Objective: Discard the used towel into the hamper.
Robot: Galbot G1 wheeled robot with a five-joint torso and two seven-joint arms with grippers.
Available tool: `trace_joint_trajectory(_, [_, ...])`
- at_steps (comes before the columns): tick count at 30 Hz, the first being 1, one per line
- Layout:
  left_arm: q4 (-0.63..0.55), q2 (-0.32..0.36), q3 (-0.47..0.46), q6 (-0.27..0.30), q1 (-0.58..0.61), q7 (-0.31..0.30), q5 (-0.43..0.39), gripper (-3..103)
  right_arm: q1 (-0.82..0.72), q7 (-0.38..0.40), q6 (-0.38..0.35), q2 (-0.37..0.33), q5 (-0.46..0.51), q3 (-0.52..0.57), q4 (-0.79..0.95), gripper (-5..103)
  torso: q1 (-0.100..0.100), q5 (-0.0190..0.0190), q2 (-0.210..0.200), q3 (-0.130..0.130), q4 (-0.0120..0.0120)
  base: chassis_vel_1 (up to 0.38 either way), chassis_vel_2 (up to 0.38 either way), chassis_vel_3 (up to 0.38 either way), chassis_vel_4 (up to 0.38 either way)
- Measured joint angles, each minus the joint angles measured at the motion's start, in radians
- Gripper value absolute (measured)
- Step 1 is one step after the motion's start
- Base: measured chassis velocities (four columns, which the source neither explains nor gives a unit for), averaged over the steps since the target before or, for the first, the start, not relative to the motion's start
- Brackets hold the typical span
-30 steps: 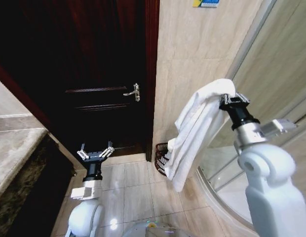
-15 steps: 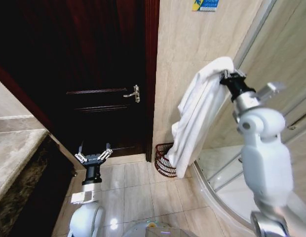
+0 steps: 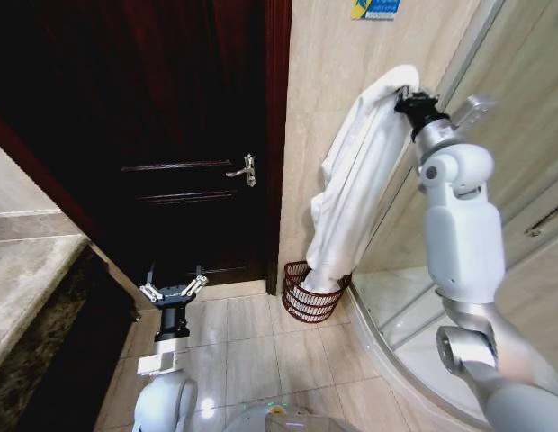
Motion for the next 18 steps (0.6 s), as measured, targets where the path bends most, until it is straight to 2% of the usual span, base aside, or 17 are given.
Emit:
trace_joint_trajectory(6, [-0.004,0.0,0.007,0.002,0.003,-0.001,0.012,100,-0.027,-0.006,0.027,0.018,-0.005,-0.037,-0.045,8,-0.001,-0.0002,-0.002,-0.001,0.0001,0.0,0.0,0.0,0.0])
trace_joint_trajectory(12, [-0.018,0.001,0.008,0.0,0.015,0.001,0.021,100,-0.029,-0.011,0.034,0.028,-0.017,-0.066,-0.07,8,-0.011,-0.0003,-0.024,-0.013,0.0002,0.0,0.0,0.0,0.0])
trace_joint_trajectory(18, [-0.024,0.001,0.006,-0.016,0.028,0.001,0.026,100,-0.002,-0.01,0.043,0.032,-0.037,-0.083,-0.132,8,-0.029,-0.0003,-0.064,-0.034,0.0002,0.0,0.0,0.0,0.0])
